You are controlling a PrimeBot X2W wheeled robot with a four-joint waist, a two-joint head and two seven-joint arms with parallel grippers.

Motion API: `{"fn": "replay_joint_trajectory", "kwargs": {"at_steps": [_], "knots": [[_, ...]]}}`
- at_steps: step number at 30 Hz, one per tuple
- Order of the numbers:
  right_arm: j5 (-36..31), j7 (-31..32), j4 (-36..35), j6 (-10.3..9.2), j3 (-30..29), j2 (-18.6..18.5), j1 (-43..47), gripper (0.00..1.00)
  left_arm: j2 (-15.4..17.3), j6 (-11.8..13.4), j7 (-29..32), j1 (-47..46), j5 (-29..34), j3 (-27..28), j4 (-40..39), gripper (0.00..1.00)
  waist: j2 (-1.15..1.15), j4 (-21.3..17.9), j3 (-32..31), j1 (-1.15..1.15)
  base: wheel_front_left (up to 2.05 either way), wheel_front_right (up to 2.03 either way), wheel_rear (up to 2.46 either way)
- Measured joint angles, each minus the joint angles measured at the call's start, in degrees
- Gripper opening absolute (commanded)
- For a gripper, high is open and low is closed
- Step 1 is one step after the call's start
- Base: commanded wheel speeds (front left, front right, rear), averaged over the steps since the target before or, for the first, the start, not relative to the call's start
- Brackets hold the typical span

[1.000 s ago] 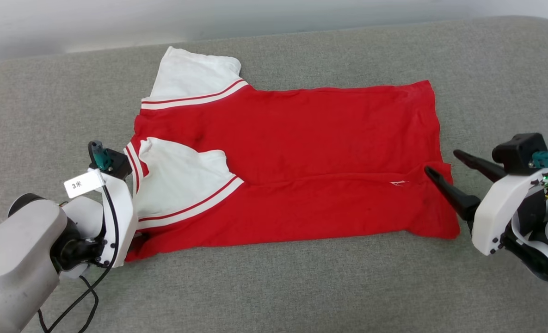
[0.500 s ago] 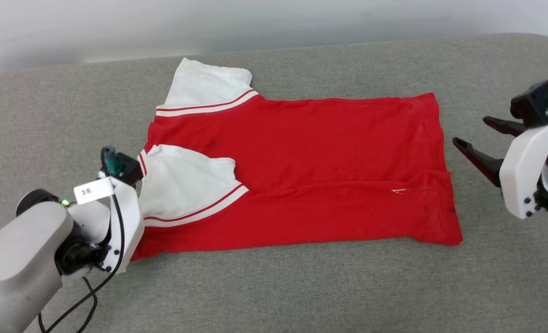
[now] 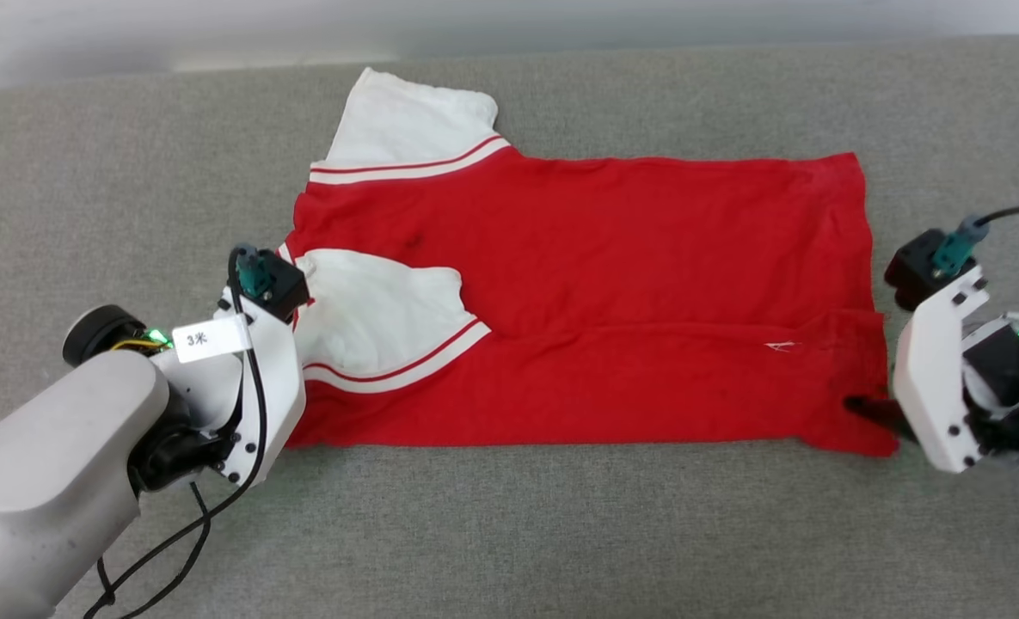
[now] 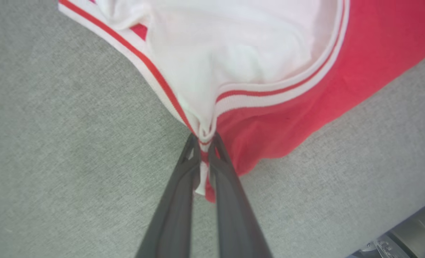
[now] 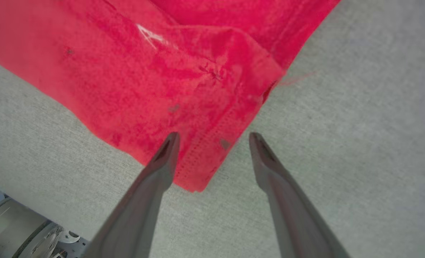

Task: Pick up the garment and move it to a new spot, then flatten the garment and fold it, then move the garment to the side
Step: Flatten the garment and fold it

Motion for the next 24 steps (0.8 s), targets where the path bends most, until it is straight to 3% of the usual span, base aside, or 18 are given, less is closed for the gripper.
{"fn": "replay_joint_trajectory", "kwargs": {"at_steps": [4, 11, 12, 13, 18, 24], "knots": [[0.6, -1.1, 4.1, -0.01, 0.7, 2.9, 1.6, 1.00, -0.1, 0.3, -0.3, -0.4, 0.3, 0.2, -0.6, 0.00, 0.00, 0.5, 1.8, 0.00, 0.00, 0.00, 0.00], [0.8, -4.5, 7.0, -0.02, 3.1, 3.7, 1.4, 1.00, 0.3, 0.6, -0.9, -0.5, 0.5, 0.3, -0.7, 0.00, 0.00, 0.8, 3.5, 0.00, 0.00, 0.00, 0.00], [0.9, -5.3, 7.2, -0.02, 3.4, 3.8, 1.3, 0.42, 0.3, 0.6, -1.0, -0.4, 0.4, 0.3, -0.6, 0.00, 0.00, 0.7, 3.4, 0.00, 0.00, 0.00, 0.00], [1.3, -5.9, 7.4, -0.02, 3.8, 3.9, 1.1, 0.00, 0.4, 0.8, -1.3, -0.2, 0.2, 0.4, -0.4, 0.00, 0.00, 0.5, 3.2, 0.00, 0.00, 0.00, 0.00], [2.6, -10.4, 6.5, -0.01, 5.4, 3.8, 0.1, 0.00, 0.9, 0.8, -2.4, 1.3, -0.8, 0.5, 0.2, 0.00, 0.00, 0.0, 1.0, 0.00, 0.00, 0.00, 0.00], [4.8, -13.3, 1.6, 0.00, 7.3, -1.6, 0.8, 0.00, 2.2, 0.7, -2.9, 4.1, -2.4, 0.4, -1.2, 0.00, 0.00, 0.0, -2.7, 0.00, 0.00, 0.00, 0.00]]}}
